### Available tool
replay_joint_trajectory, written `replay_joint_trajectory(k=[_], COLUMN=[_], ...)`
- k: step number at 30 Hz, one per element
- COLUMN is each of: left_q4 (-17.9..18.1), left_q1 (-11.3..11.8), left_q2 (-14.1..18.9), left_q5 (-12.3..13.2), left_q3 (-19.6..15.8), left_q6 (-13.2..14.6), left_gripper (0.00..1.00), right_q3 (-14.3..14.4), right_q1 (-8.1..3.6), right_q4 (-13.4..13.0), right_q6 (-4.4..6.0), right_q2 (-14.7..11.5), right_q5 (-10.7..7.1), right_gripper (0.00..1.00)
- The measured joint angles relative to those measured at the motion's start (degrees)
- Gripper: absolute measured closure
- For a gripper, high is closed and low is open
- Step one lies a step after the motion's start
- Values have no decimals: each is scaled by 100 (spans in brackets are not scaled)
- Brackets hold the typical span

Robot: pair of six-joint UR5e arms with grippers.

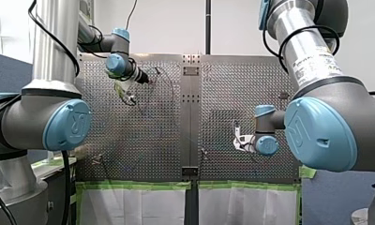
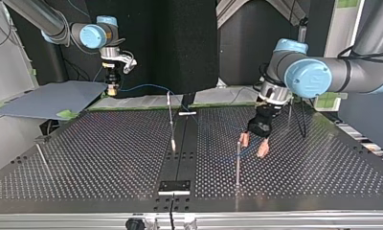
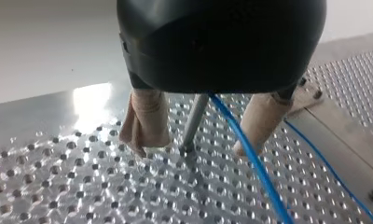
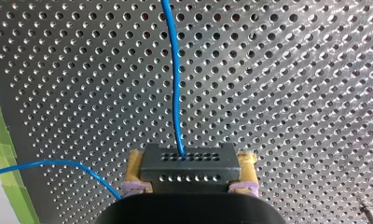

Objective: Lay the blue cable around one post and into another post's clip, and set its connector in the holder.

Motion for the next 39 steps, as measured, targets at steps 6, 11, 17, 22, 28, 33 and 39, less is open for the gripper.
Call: replay_joint_trajectory(k=[6,11,17,22,28,33,39], left_q4=[111,10,-224,-354,-583,-737,-754], left_q1=[19,20,3,-20,-85,-148,-179], left_q2=[112,190,304,354,400,499,686], left_q5=[33,-99,-258,-355,-378,-466,-571], left_q3=[-2,-2,-2,-2,-3,-18,-166], left_q6=[-333,-327,-30,190,516,754,832], left_gripper=[0,0,0,0,0,0,0], right_q3=[2,2,1,3,2,2,2], right_q1=[0,5,7,13,22,30,32], right_q4=[1,1,1,2,8,5,8], right_q6=[1,1,0,0,1,0,1], right_q2=[0,0,0,0,0,0,0], right_q5=[1,1,1,1,1,1,1], right_gripper=[80,80,80,80,80,80,80])
